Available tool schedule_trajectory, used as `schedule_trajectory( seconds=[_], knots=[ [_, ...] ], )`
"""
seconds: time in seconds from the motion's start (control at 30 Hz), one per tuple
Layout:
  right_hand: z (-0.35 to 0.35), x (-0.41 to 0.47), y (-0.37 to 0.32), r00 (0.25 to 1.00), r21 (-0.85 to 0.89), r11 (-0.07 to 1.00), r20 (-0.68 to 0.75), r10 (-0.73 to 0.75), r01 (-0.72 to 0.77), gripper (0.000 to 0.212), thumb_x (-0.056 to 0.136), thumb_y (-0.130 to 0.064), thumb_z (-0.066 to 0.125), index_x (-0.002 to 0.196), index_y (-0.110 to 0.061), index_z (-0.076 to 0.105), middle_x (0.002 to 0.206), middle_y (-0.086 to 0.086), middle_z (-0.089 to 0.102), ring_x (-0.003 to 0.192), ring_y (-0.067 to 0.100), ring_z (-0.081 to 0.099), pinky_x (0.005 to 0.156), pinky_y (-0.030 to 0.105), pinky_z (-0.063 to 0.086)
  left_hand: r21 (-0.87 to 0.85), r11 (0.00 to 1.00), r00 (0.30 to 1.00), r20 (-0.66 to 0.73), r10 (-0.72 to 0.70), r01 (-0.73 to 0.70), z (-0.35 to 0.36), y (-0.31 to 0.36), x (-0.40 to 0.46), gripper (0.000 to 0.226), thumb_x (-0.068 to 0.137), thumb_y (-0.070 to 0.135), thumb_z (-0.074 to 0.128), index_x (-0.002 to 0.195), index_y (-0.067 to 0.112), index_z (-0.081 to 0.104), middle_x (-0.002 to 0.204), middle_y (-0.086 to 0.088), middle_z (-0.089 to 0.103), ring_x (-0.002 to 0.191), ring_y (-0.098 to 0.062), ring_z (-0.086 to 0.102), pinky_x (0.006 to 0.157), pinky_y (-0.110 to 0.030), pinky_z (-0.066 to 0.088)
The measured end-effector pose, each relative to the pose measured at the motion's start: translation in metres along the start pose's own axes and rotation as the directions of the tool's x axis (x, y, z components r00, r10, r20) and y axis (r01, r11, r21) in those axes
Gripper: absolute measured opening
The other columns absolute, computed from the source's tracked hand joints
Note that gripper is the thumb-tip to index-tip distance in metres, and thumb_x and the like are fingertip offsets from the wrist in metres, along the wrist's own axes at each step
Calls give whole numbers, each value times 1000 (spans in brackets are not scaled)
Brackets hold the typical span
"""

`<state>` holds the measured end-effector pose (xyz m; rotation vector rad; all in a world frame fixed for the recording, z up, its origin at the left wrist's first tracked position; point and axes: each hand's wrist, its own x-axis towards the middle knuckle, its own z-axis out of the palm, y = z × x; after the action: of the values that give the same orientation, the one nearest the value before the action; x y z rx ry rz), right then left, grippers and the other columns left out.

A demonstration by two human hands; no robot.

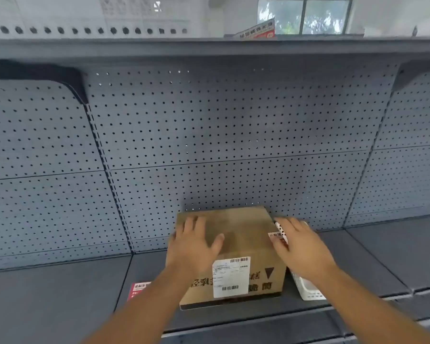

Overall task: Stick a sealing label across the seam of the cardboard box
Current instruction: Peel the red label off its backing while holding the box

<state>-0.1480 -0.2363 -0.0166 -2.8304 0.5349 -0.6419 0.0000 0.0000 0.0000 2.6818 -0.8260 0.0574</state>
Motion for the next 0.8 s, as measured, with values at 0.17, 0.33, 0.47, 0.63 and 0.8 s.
schedule_trajectory(
  seconds=[0.17, 0.33, 0.47, 0.63, 0.8],
  knots=[
    [12, -9, 17, 989, 77, 991, 97, -115, 108, 52, 98, -47, 56, 145, -25, 53, 145, -4, 56, 134, 18, 49, 111, 41, 44, 49, 998, 1000, -13, 27, -27, 17, -4, 2, 69, 95, 71, 27, 151, 31, 35, 158, -1, 38, 148, -26, 27, 120, -51, 27],
    [18, -10, 36, 978, 89, 980, 95, -184, 176, 43, 95, -45, 65, 132, -25, 65, 135, -9, 62, 124, 15, 54, 105, 37, 48, 88, 996, 1000, -23, 10, -8, 31, -13, 1, 70, 94, 73, 22, 149, 33, 40, 157, 3, 42, 149, -24, 27, 123, -50, 24],
    [21, -3, 44, 970, 80, 968, 27, -240, 237, 33, 91, -40, 73, 120, -25, 73, 122, -8, 69, 114, 16, 58, 96, 38, 54, 105, 994, 998, -58, 7, -1, 39, -15, -2, 68, 94, 71, 22, 145, 33, 45, 153, 7, 46, 147, -22, 29, 124, -49, 22],
    [20, 0, 47, 958, 106, 952, -30, -285, 286, 21, 90, -39, 73, 105, -26, 79, 107, -11, 74, 104, 13, 60, 90, 35, 54, 140, 990, 996, -88, 9, 3, 44, -15, -4, 68, 93, 71, 20, 142, 33, 48, 149, 7, 50, 144, -21, 35, 123, -48, 24],
    [18, 1, 44, 953, 145, 942, -41, -301, 303, 15, 90, -35, 72, 98, -26, 81, 100, -11, 74, 97, 12, 61, 88, 32, 53, 163, 987, 993, -114, 14, 4, 47, -15, -5, 66, 94, 69, 22, 141, 32, 50, 147, 7, 52, 142, -22, 38, 121, -49, 26]
  ],
)
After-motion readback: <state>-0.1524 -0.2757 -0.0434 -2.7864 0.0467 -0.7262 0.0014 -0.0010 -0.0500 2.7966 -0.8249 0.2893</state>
